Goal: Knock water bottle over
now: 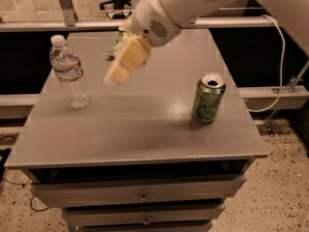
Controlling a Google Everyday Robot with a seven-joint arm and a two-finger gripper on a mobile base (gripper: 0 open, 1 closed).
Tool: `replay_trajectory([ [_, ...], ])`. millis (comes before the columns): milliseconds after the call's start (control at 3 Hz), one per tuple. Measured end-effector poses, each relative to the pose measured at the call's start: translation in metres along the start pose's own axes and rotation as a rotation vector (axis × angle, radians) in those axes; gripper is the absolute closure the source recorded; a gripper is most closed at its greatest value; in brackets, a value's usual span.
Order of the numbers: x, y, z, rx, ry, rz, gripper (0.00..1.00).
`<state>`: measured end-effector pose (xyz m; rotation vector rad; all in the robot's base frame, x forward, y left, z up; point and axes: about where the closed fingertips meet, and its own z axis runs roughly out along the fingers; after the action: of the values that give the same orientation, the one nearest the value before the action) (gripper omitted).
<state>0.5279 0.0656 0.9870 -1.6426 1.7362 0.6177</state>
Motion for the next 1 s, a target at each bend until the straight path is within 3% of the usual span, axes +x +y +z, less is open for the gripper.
replay_trajectory([
  [667, -0.056, -0.020, 0.076, -0.037, -0.152, -0.009, 0.00],
  [1000, -0.072, -0.025, 0.113, -0.096, -0.257, 0.016, 0.02],
])
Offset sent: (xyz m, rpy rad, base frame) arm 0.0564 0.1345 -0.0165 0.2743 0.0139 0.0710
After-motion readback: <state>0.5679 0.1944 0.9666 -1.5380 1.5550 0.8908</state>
